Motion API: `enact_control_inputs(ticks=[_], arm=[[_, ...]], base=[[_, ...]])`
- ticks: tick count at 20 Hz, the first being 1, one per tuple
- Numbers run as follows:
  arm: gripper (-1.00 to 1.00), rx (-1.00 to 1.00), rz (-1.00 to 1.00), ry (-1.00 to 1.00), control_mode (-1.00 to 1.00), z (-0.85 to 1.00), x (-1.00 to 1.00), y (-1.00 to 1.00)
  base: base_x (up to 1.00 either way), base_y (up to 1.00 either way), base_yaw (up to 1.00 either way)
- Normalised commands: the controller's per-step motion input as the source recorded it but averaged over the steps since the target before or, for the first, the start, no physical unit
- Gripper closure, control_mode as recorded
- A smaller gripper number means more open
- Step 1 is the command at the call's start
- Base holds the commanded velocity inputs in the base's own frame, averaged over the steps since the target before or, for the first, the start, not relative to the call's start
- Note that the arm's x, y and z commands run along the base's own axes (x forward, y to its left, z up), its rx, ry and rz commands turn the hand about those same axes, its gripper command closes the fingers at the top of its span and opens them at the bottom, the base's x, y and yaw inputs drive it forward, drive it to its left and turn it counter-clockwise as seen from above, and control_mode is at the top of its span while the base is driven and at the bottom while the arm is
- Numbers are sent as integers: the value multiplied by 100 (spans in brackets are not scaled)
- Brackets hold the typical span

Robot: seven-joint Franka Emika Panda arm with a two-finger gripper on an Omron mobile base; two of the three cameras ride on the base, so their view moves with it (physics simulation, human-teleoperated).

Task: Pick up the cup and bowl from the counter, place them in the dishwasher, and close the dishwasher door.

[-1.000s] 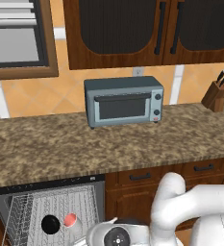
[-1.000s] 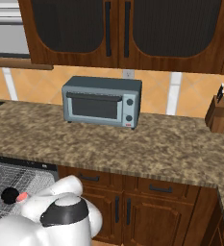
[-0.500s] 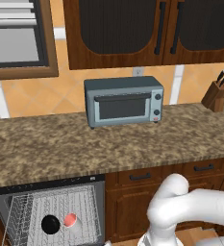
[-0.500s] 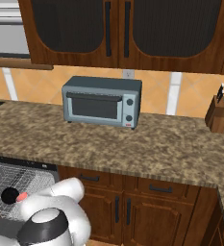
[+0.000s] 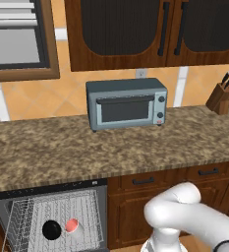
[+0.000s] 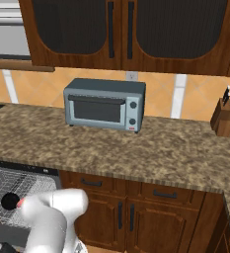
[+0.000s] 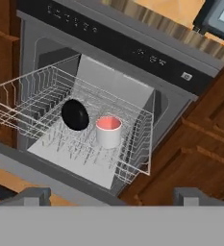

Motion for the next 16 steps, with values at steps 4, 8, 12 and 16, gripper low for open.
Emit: enact_control_inputs(ticks=[4, 8, 12, 16], arm=[[-100, -8, 0, -8, -100, -64, 0, 48], [-100, -3, 0, -18, -100, -60, 15, 42], [-100, 0, 0, -29, -100, -87, 52, 46], [-100, -6, 0, -20, -100, -100, 43, 71]], base=[[0, 0, 0], [0, 0, 0], [0, 0, 0], [0, 0, 0]])
